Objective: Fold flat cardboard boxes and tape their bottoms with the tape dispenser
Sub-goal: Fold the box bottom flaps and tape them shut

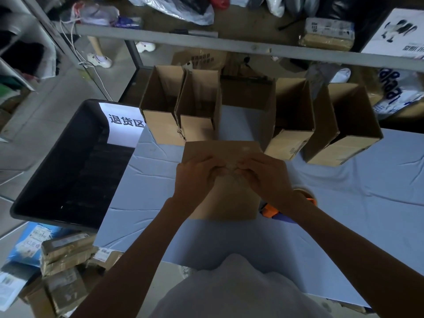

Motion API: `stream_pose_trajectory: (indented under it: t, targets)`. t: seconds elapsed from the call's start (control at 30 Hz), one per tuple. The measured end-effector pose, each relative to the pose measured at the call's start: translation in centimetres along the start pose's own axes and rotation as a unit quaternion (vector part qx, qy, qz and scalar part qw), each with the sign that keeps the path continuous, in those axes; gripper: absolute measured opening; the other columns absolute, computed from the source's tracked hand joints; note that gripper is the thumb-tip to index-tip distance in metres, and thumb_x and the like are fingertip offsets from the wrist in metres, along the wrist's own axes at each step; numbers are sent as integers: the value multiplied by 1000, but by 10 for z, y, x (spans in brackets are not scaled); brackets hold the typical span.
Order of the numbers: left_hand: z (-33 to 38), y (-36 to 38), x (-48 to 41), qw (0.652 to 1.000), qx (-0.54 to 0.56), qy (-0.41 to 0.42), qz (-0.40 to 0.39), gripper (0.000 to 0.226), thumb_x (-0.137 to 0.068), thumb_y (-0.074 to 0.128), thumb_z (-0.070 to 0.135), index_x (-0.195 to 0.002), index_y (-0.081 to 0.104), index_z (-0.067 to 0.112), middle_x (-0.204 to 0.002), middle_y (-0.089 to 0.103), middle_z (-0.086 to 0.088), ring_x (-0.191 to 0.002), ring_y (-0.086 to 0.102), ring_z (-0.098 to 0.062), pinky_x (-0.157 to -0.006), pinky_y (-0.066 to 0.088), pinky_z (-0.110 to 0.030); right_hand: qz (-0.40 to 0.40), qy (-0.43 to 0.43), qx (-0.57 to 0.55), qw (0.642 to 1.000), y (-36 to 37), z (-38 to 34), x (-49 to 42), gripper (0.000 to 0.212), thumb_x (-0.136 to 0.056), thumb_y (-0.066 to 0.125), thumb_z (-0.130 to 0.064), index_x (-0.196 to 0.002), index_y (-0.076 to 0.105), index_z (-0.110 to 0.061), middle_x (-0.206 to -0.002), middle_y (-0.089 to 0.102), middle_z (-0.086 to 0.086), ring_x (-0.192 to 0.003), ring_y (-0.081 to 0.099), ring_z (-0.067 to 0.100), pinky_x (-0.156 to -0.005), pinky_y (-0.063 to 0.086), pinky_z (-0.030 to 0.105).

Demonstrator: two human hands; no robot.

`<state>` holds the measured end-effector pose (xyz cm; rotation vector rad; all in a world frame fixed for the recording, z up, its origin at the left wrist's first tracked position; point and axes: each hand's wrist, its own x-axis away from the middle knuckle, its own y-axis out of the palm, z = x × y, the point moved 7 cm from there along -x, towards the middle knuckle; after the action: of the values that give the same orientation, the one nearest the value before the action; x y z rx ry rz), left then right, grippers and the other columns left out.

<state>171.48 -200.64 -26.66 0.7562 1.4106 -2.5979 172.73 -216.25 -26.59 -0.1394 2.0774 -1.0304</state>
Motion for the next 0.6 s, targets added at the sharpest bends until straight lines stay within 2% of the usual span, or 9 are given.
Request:
stream_pose_trajectory:
  t: [0.07,0.17,0.23,0.33,0.47,0.53,0.6]
  targets:
    - [0,3,-2,1000,-21,-2,2,6,-76,74,17,-78,73,22,-77,69,8,-63,63,-14,-47,39,-19,-5,2,11,1000,3,-1,-2,17,-85,59,-22,-83,72,-11,-83,70,2,-63,64,19,-48,51,34]
    - [3,4,-8,1000,-22,0,-2,14,-71,78,8,-78,72,19,-76,69,4,-66,64,-16,-51,40,-18,-20,16,6,1000,3,1,-7,15,-85,59,-26,-88,68,-14,-83,66,2,-62,61,19,-47,50,37]
    - [1,6,-12,1000,-12,9,-27,18,-70,79,10,-85,71,15,-86,69,-1,-74,64,-20,-59,42,-19,-36,11,-13,999,7,9,-8,26,-83,60,-34,-104,60,-19,-95,66,8,-73,64,23,-55,55,41]
    - [-8,18,-9,995,-2,11,-99,45,-64,85,17,-104,67,8,-104,67,-10,-91,64,-26,-75,49,-27,-75,-27,1,997,19,14,-1,51,-88,54,-44,-135,40,-31,-121,57,10,-98,61,25,-68,58,47]
    - [-17,27,-1,995,16,-37,-96,49,-65,81,2,-111,65,2,-102,68,-14,-91,66,-31,-80,53,-38,-65,-26,48,996,20,15,5,55,-80,58,-44,-126,52,-15,-122,63,9,-106,59,22,-71,57,37]
    - [-16,24,-4,996,29,-33,-76,47,-65,80,3,-110,66,7,-102,69,-10,-93,65,-27,-81,54,-36,-62,-17,30,997,19,15,1,55,-78,60,-44,-124,55,-13,-121,63,10,-106,61,25,-76,56,38]
    - [-13,19,-7,998,26,-8,-49,45,-63,82,7,-106,69,9,-101,70,-9,-94,64,-22,-88,49,-33,-67,-13,31,997,18,15,-2,54,-78,59,-46,-120,59,-12,-118,64,11,-102,64,28,-79,54,38]
